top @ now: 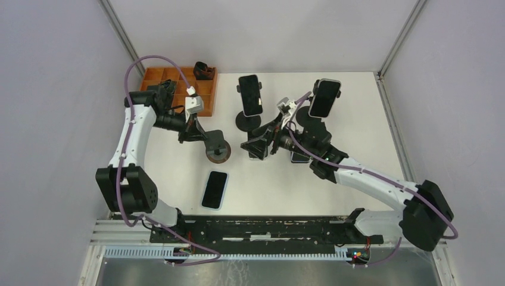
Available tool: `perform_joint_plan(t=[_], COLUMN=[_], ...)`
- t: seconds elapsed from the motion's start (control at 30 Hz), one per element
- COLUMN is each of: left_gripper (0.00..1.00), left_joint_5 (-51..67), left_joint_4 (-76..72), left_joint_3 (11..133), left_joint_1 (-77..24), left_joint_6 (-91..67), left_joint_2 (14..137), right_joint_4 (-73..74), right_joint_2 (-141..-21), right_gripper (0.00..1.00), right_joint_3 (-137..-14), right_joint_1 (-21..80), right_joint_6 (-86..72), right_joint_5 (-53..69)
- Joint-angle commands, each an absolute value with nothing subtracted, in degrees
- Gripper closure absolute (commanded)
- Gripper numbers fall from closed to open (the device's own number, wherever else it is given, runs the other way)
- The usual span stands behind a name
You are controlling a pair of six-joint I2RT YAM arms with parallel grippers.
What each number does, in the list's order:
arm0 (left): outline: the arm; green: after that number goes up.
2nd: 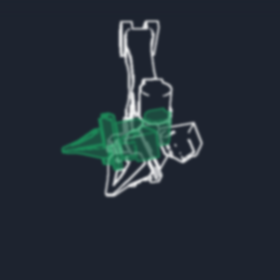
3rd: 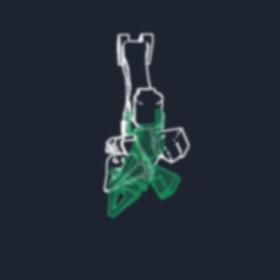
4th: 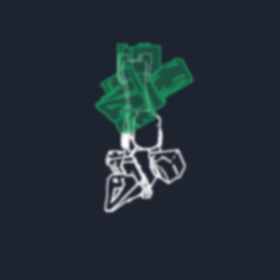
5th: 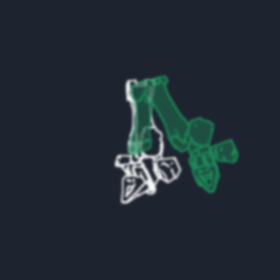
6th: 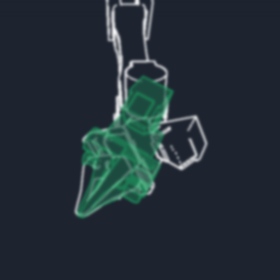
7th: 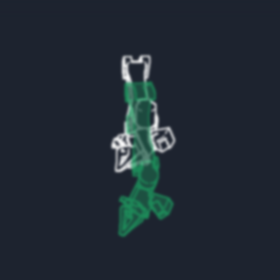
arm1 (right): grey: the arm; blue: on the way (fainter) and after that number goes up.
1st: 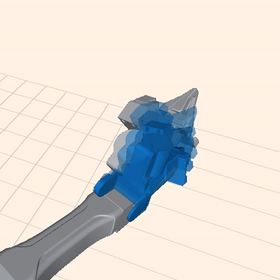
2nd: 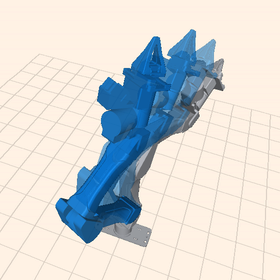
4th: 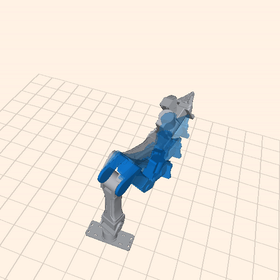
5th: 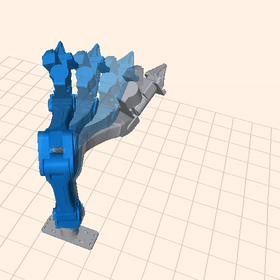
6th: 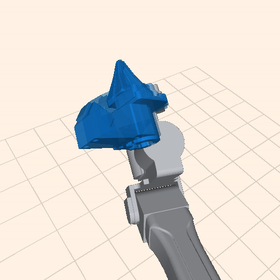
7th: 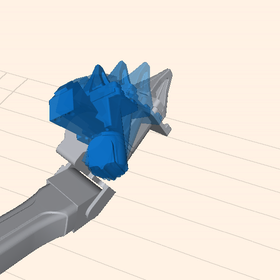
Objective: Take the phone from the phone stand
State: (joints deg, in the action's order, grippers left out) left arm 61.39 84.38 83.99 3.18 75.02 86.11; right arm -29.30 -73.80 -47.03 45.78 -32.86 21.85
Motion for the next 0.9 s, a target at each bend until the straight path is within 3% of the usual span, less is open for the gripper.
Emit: perform_joint_plan(t=[0.0,0.23,0.53,0.87], left_gripper=[0.98,0.98,0.96,0.69], left_joint_5=[58.82,54.44,51.19,48.15], left_joint_4=[83.93,83.06,83.91,83.14], left_joint_3=[87.85,92.00,98.70,98.87], left_joint_1=[3.25,3.36,3.35,3.94], left_joint_6=[81.12,83.23,85.35,88.18], left_joint_2=[90.46,98.33,106.75,111.55], right_joint_4=[-20.65,-11.25,-10.20,-9.71], right_joint_2=[-66.23,-61.41,-61.62,-63.80], right_gripper=[0.02,0.02,0.02,0.02], right_joint_3=[-43.48,-41.03,-38.34,-38.85], right_joint_1=[44.45,42.56,42.31,42.14], right_joint_6=[-28.81,-24.33,-23.96,-23.07], right_joint_5=[18.39,16.04,14.40,11.65])
